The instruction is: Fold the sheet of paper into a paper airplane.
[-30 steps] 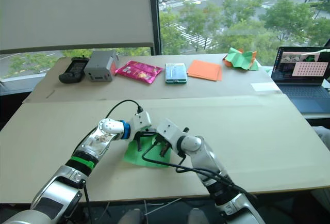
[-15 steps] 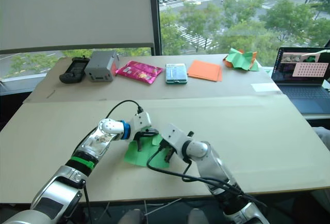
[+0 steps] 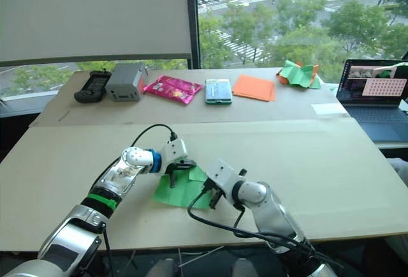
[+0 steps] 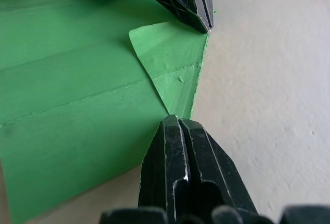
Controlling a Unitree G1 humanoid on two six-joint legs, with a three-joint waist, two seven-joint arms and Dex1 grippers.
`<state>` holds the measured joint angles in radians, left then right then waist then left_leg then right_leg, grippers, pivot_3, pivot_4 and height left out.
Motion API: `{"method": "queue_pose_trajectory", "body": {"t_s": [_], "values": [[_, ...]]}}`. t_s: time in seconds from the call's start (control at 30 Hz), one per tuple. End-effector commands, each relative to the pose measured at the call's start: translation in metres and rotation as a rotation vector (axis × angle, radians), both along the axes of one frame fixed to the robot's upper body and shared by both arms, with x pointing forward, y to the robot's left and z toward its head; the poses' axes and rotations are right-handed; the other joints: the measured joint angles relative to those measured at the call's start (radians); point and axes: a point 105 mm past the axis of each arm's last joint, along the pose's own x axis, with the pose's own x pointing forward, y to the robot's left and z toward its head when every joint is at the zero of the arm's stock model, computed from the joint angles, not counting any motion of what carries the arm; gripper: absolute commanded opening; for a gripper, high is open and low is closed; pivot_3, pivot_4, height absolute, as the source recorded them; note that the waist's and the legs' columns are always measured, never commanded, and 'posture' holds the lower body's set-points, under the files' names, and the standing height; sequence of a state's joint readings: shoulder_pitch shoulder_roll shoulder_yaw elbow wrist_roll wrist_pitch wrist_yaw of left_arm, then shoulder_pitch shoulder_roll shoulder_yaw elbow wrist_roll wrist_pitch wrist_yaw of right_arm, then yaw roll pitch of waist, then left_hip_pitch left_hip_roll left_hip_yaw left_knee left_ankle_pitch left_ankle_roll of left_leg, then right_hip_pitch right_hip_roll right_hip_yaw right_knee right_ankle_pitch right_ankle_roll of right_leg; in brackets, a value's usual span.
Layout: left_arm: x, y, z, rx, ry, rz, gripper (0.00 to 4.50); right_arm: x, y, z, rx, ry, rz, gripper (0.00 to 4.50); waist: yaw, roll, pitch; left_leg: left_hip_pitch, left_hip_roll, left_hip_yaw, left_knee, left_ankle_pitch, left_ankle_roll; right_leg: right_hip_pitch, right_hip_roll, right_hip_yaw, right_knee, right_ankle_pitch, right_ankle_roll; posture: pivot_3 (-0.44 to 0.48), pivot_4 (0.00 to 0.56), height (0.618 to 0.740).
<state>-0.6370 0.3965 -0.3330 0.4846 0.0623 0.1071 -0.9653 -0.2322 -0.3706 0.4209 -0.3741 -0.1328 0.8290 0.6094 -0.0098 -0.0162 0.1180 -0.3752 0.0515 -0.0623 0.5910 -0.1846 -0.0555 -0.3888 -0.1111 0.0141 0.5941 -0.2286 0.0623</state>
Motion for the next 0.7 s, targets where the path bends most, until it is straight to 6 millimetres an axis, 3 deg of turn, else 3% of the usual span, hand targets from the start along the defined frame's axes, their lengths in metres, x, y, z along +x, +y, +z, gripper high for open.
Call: {"method": "queue_pose_trajectory", "body": {"t_s": [0.03, 0.1, 0.2, 0.3, 0.43, 0.7], "values": [[-0.003, 0.009, -0.015, 0.052, 0.041, 0.014, 0.0, -0.01, -0.008, -0.022, -0.03, 0.12, -0.02, 0.04, -0.001, 0.0, 0.0, 0.0, 0.0, 0.0, 0.0, 0.0, 0.0, 0.0, 0.0, 0.0, 0.0, 0.0, 0.0, 0.0, 0.15, 0.706], [-0.003, 0.009, -0.015, 0.052, 0.04, 0.014, 0.0, -0.006, -0.002, -0.007, 0.011, 0.06, 0.002, 0.04, -0.001, -0.001, 0.001, 0.0, 0.0, 0.0, 0.0, 0.0, 0.0, -0.001, 0.0, 0.0, 0.0, 0.0, 0.0, 0.0, 0.15, 0.706], [-0.002, 0.008, -0.014, 0.05, 0.034, 0.013, 0.0, -0.003, 0.022, 0.047, 0.23, -0.095, 0.095, 0.04, -0.002, -0.001, 0.005, -0.001, 0.0, 0.0, 0.0, 0.0, 0.0, -0.001, -0.001, 0.0, 0.0, 0.0, 0.0, 0.0, 0.15, 0.706], [-0.002, 0.008, -0.013, 0.05, 0.029, 0.013, 0.0, -0.004, 0.027, 0.062, 0.29, -0.124, 0.139, 0.04, -0.003, 0.001, 0.008, -0.009, 0.0, 0.0, 0.0, 0.0, 0.0, -0.004, 0.0, -0.001, 0.0, 0.0, 0.0, 0.0, 0.15, 0.706], [-0.003, 0.009, -0.012, 0.049, 0.026, 0.013, 0.0, -0.002, 0.034, 0.066, 0.315, -0.135, 0.167, 0.04, -0.002, 0.0, 0.008, -0.008, 0.0, 0.0, 0.0, 0.0, 0.0, -0.007, 0.0, -0.001, 0.0, 0.0, 0.0, 0.0, 0.15, 0.706], [-0.004, 0.016, -0.009, 0.05, 0.011, 0.028, 0.0, 0.027, 0.047, 0.035, 0.174, -0.14, 0.143, 0.04, -0.003, 0.001, 0.008, -0.01, 0.0, 0.0, 0.0, 0.0, 0.001, -0.01, 0.0, 0.0, 0.001, 0.0, 0.0, 0.0, 0.15, 0.706]]}}
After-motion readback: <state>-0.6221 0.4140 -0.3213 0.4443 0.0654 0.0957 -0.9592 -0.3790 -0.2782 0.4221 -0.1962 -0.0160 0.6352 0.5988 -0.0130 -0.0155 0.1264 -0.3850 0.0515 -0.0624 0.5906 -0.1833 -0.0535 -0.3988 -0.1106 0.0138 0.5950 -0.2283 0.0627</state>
